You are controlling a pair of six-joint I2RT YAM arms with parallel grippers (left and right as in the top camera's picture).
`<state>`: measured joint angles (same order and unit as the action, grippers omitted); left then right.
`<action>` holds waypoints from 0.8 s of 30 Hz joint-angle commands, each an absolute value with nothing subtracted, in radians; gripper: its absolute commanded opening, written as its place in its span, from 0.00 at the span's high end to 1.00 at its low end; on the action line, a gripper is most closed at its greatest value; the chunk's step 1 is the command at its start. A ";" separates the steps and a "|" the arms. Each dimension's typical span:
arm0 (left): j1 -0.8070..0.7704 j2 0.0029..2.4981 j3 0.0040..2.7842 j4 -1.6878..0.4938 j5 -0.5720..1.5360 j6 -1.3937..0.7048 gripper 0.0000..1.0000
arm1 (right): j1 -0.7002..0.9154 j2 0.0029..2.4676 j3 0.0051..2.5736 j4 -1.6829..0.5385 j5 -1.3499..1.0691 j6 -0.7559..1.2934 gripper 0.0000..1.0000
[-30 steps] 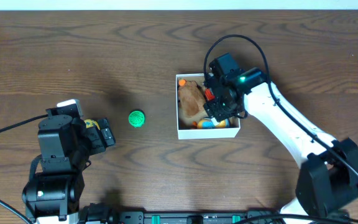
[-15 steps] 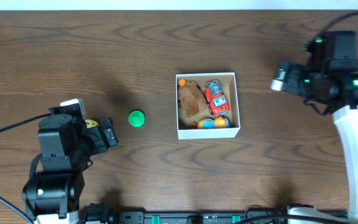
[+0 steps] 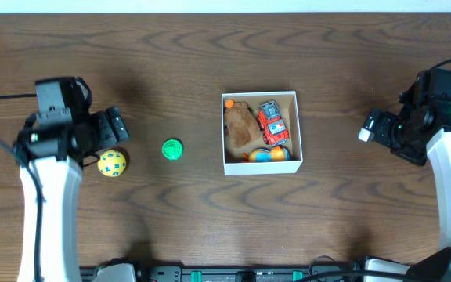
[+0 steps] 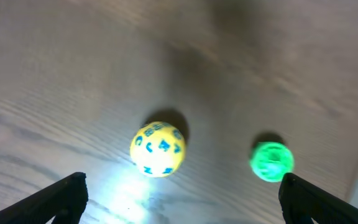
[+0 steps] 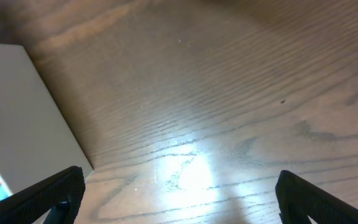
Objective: Pack container
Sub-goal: 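Grasp the yellow lettered ball with the left gripper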
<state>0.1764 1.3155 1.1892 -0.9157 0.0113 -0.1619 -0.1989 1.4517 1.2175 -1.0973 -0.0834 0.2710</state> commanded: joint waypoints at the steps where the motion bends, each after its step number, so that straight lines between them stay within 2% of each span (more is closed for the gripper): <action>1: 0.208 1.442 1.195 -0.923 -0.009 -0.189 0.02 | -0.210 1.453 1.194 -1.084 -0.095 0.253 0.01; 10: 0.236 1.726 1.195 -0.911 0.019 -0.208 0.02 | -0.210 1.453 1.193 -1.081 -0.095 0.253 0.01; 15: 0.236 1.805 1.195 -0.917 0.023 -0.208 0.01 | -0.210 1.453 1.193 -1.081 -0.094 0.252 0.01; 24: 0.236 1.831 1.193 -0.934 0.044 -0.208 0.29 | -0.210 1.453 1.193 -1.086 -0.094 0.245 0.01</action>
<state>0.2321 1.8263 1.1892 -0.9237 0.0315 -0.2104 -0.1989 1.4525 1.1946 -1.0840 -0.0906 0.2657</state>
